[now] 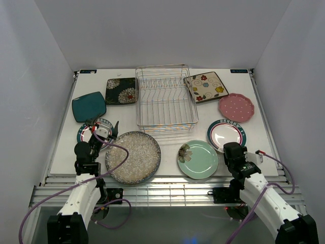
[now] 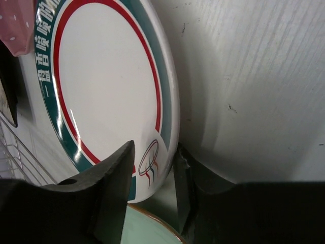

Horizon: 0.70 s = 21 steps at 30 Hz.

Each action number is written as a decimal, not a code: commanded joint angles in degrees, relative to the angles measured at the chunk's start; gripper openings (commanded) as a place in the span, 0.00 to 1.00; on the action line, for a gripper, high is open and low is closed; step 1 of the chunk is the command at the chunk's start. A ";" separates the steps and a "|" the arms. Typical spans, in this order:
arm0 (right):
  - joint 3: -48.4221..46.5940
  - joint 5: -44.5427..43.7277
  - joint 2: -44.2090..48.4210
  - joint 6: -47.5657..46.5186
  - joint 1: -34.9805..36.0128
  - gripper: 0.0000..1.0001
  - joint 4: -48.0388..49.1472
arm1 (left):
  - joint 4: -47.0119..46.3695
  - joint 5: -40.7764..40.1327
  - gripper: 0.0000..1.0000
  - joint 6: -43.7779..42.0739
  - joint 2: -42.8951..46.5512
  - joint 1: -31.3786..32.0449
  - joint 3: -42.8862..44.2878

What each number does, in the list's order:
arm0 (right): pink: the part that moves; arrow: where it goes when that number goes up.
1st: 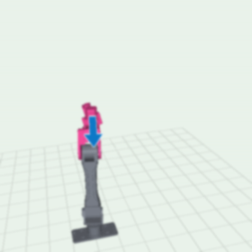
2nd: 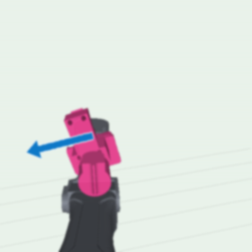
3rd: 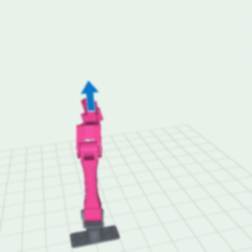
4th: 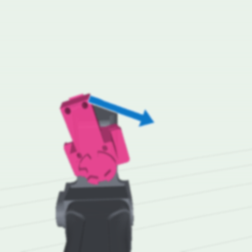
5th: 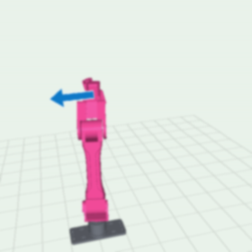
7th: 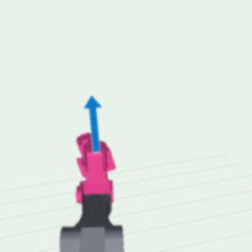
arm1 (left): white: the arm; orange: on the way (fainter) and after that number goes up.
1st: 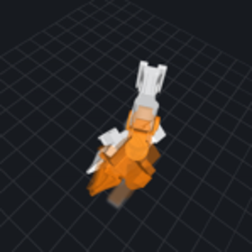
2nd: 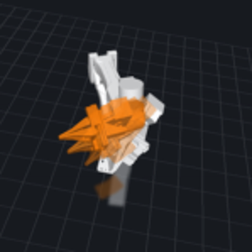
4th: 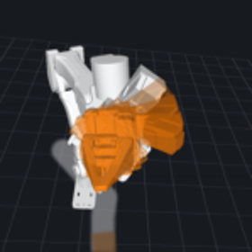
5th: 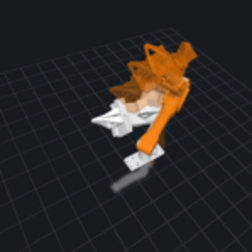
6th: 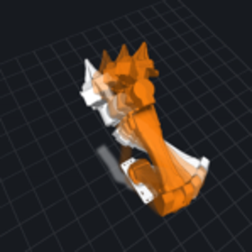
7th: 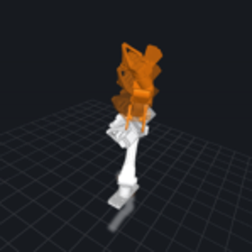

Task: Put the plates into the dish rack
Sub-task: Pick up the plate at the center of the board.

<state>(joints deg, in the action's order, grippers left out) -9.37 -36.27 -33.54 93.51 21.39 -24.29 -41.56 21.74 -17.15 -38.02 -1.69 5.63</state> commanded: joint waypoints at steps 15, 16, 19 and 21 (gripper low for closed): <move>2.60 -5.21 8.40 4.66 -0.29 0.08 -8.13 | 0.52 0.76 0.98 -0.78 0.05 0.02 1.14; 2.34 -5.47 8.84 4.66 -0.29 0.08 -8.75 | 0.52 0.68 0.98 -0.78 0.05 0.02 1.14; 1.72 -5.91 10.16 3.79 -0.29 0.08 -10.07 | 0.52 0.59 0.98 -0.78 0.14 0.02 1.23; 1.37 -7.05 10.86 3.17 -0.29 0.08 -11.38 | 0.52 0.41 0.98 -0.78 0.23 0.02 1.23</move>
<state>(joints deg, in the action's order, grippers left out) -6.66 -38.83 -23.27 98.32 21.17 -27.90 -41.56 21.85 -17.56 -38.06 -1.69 5.65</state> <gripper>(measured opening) 0.107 0.979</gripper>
